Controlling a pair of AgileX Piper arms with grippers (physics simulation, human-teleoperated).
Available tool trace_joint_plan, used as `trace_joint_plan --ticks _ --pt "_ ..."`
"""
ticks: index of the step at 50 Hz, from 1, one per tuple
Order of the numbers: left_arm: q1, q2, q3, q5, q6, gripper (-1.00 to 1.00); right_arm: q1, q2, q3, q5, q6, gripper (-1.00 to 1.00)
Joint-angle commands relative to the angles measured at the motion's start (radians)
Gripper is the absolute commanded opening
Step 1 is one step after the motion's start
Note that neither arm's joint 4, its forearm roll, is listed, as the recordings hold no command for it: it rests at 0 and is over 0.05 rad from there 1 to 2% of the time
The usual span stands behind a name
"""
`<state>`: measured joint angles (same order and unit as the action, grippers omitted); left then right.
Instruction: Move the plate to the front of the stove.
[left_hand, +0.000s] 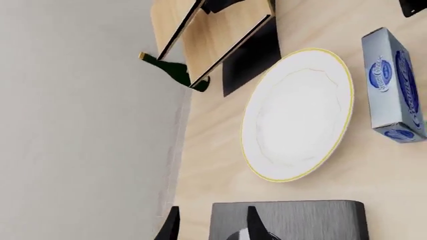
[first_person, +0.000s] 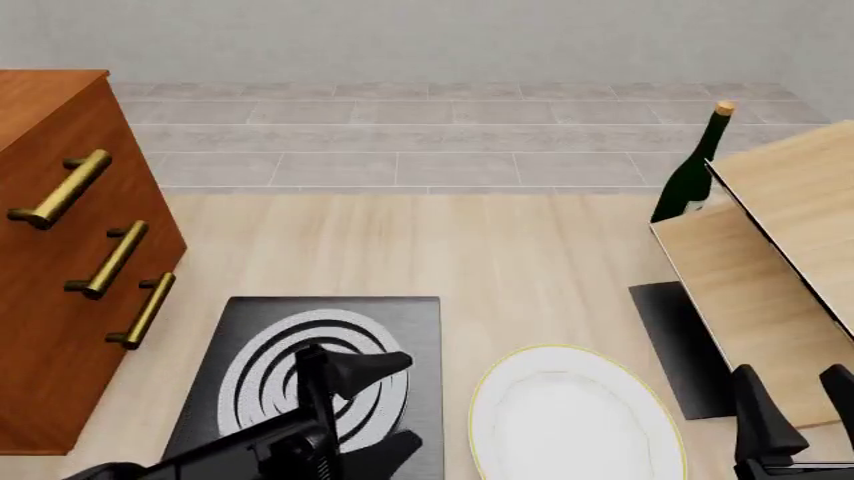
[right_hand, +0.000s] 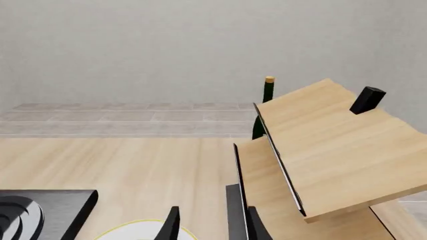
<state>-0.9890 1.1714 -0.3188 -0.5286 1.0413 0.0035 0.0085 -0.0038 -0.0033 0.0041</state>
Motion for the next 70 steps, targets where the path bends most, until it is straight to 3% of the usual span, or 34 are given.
trace_joint_plan --ticks 1,3,4,16,25,26,27,29,30,33,36,53,70 --pt "-0.025 0.086 -0.012 -0.045 0.041 1.00 0.000 0.000 0.000 0.000 0.000 1.00" --pt "-0.015 0.117 -0.006 -0.087 0.059 1.00 0.000 0.000 0.000 0.000 0.000 1.00" --pt "-0.036 0.133 -0.051 -0.023 0.012 1.00 0.000 0.000 0.000 0.000 0.000 1.00" --pt "-0.063 0.207 -0.108 0.013 0.046 1.00 0.001 0.000 0.000 0.000 0.000 1.00" --pt "-0.101 0.237 -0.217 0.194 0.011 1.00 0.000 0.000 0.000 0.000 0.000 1.00" --pt "-0.082 0.261 -0.179 0.123 0.071 1.00 0.000 0.000 0.000 0.000 0.000 1.00" --pt "-0.102 0.282 -0.222 0.177 0.025 1.00 0.000 0.000 0.000 0.000 0.000 1.00" --pt "-0.120 0.302 -0.246 0.204 0.006 1.00 0.001 0.000 0.000 0.000 0.000 1.00" --pt "-0.097 0.320 -0.211 0.135 0.060 1.00 0.000 0.000 0.000 0.000 0.000 1.00" --pt "-0.092 0.376 -0.194 0.097 0.100 1.00 0.000 0.000 0.000 0.000 0.000 1.00" --pt "-0.104 0.365 -0.215 0.121 0.068 1.00 0.000 0.000 0.000 0.000 0.000 1.00" --pt "-0.125 0.445 -0.210 0.064 0.080 1.00 0.000 0.000 0.000 0.000 0.000 1.00" --pt "-0.157 0.516 -0.253 0.065 0.042 1.00 0.000 0.000 0.000 0.000 0.000 1.00"
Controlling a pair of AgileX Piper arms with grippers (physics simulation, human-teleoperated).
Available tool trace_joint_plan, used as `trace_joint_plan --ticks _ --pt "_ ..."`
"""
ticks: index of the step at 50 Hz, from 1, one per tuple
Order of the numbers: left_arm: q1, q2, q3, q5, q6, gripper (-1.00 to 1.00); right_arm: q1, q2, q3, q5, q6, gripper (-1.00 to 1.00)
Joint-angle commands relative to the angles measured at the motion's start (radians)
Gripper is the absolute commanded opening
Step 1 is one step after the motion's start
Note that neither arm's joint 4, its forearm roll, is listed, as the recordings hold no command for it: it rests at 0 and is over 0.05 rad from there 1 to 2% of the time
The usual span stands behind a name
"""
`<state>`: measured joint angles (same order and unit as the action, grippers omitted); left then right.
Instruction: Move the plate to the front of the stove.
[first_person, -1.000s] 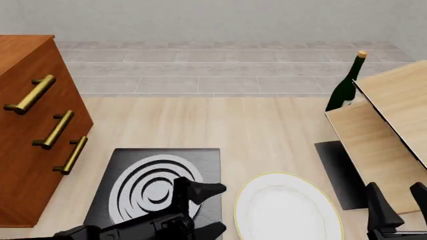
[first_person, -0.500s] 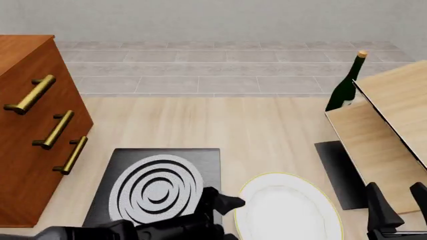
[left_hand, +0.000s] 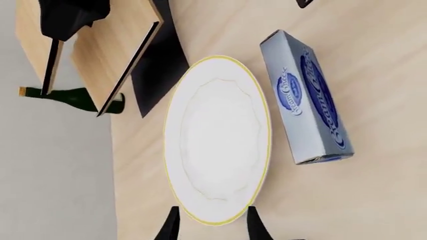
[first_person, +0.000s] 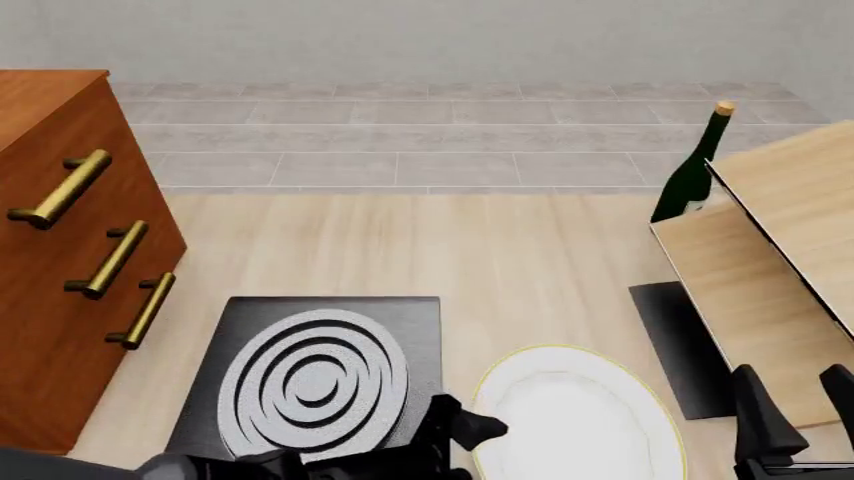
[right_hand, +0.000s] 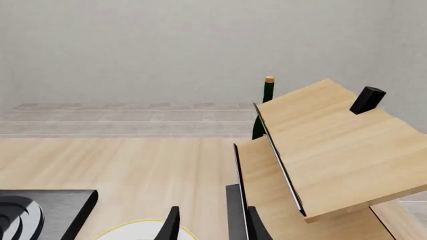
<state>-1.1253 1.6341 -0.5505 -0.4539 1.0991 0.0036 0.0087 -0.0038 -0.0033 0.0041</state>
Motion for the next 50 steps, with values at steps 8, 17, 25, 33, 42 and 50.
trace_joint_plan --ticks 8,17,25,33,42,50 --pt "-0.026 0.078 -0.025 -0.013 -0.025 1.00 0.000 0.000 0.000 0.000 0.000 1.00" --pt "-0.035 0.110 -0.033 -0.021 -0.033 1.00 0.000 0.000 0.000 0.000 0.000 1.00" --pt "-0.042 0.148 -0.044 -0.037 -0.035 1.00 0.000 -0.001 0.000 0.000 0.000 1.00" --pt "-0.054 0.154 -0.056 -0.035 -0.040 1.00 0.000 0.000 0.000 0.000 0.000 1.00" --pt "-0.073 0.202 -0.082 -0.042 -0.051 1.00 0.000 0.000 0.000 0.000 0.000 1.00" --pt "-0.078 0.219 -0.096 -0.039 -0.058 1.00 0.000 0.000 0.000 0.000 0.000 1.00"
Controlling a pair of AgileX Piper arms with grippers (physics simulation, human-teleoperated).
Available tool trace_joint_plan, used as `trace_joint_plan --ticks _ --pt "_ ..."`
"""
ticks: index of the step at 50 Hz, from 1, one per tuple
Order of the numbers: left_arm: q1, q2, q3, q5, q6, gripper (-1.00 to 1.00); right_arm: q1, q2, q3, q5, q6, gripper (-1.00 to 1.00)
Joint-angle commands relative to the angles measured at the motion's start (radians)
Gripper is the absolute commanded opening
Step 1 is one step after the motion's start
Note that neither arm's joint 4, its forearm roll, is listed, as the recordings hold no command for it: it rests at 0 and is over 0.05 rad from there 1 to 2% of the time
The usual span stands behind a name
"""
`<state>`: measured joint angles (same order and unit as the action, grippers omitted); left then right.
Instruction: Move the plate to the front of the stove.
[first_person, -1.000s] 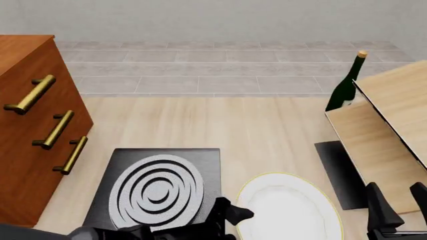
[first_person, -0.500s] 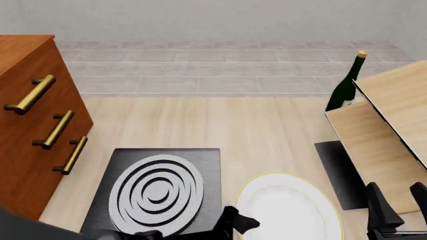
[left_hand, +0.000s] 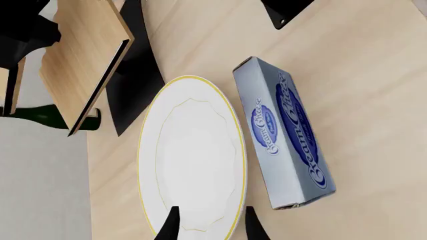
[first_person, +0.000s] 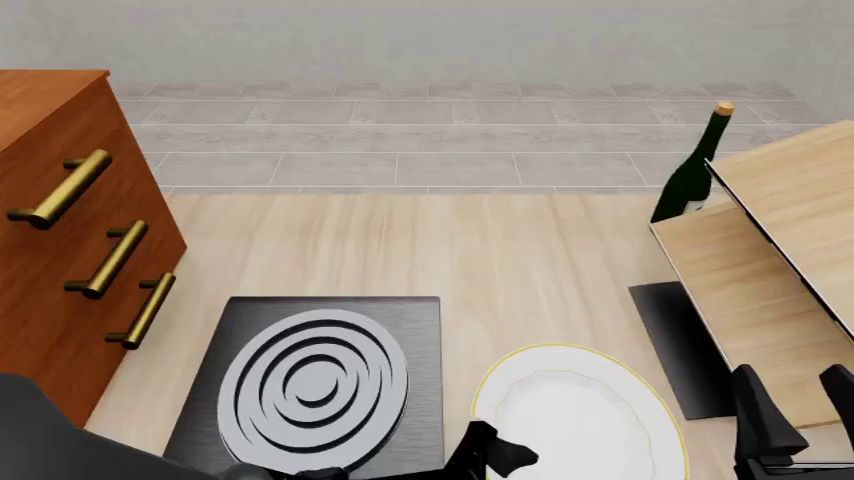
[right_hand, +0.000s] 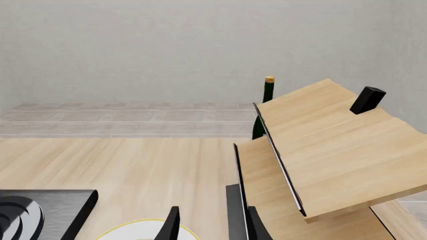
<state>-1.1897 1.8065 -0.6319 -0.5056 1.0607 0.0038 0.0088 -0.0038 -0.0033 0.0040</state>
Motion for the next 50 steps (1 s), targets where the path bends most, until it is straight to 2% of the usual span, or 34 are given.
trace_joint_plan --ticks 1,14,15,33,40,46,50 --pt "-0.018 0.054 -0.015 0.011 -0.021 1.00 0.000 0.000 0.000 0.000 0.000 1.00" --pt "-0.030 0.074 -0.036 0.032 -0.034 1.00 0.000 0.000 0.000 0.000 0.000 1.00" --pt "-0.033 0.081 -0.035 0.019 -0.041 -1.00 0.000 0.000 0.000 0.000 0.000 1.00" --pt "-0.046 0.061 -0.036 0.037 -0.048 -1.00 0.000 0.000 0.000 0.000 0.000 1.00" --pt "-0.015 0.040 0.001 -0.029 -0.003 -1.00 0.000 0.000 0.000 0.000 0.000 1.00" --pt "-0.016 -0.018 0.011 -0.018 0.016 -1.00 0.000 0.000 0.000 0.000 0.000 1.00" --pt "0.001 -0.033 0.034 -0.045 0.058 -1.00 0.000 0.000 0.000 0.000 0.001 1.00"
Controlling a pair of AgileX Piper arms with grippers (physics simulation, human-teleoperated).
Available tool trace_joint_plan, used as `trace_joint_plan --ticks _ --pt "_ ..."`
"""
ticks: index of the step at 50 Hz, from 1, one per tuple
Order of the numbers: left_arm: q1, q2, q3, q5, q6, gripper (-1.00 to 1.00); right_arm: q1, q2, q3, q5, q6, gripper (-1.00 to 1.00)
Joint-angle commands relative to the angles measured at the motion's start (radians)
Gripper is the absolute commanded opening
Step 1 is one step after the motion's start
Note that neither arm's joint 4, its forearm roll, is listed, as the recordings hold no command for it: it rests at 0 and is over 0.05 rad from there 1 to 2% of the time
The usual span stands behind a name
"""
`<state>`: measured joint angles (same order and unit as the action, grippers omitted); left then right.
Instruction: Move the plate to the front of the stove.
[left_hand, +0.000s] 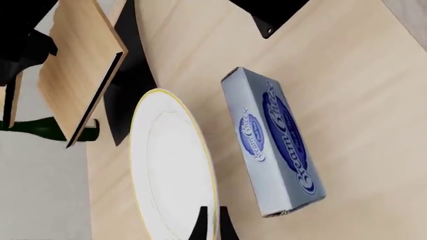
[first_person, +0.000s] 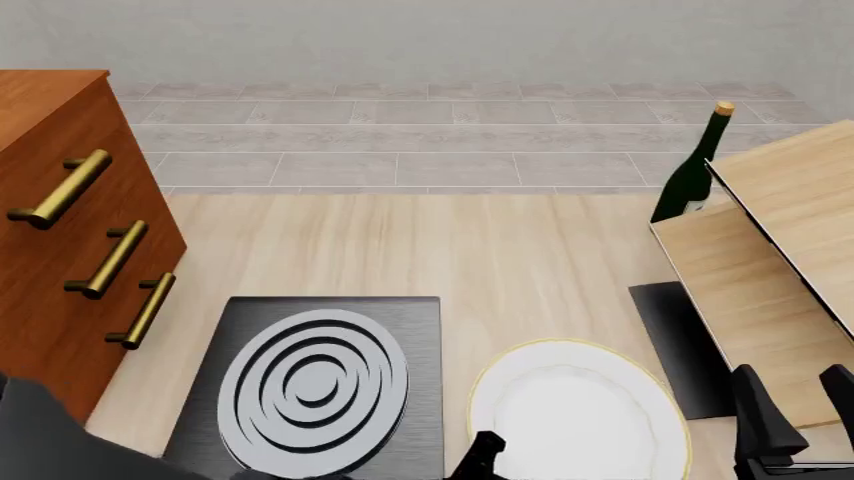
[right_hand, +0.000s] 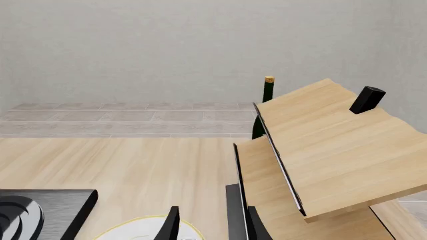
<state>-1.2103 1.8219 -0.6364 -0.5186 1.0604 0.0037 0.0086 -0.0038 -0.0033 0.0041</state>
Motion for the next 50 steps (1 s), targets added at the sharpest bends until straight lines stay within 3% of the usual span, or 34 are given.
trace_joint_plan --ticks 1,31,50 --pt "0.024 -0.063 0.037 -0.023 0.058 -1.00 0.000 0.001 0.000 0.000 0.001 1.00" --pt "0.061 -0.195 0.071 -0.026 0.152 -1.00 0.000 0.000 0.000 0.000 0.000 1.00" --pt "0.152 -0.210 0.074 -0.061 0.224 -1.00 0.000 0.000 0.000 0.000 0.000 1.00"
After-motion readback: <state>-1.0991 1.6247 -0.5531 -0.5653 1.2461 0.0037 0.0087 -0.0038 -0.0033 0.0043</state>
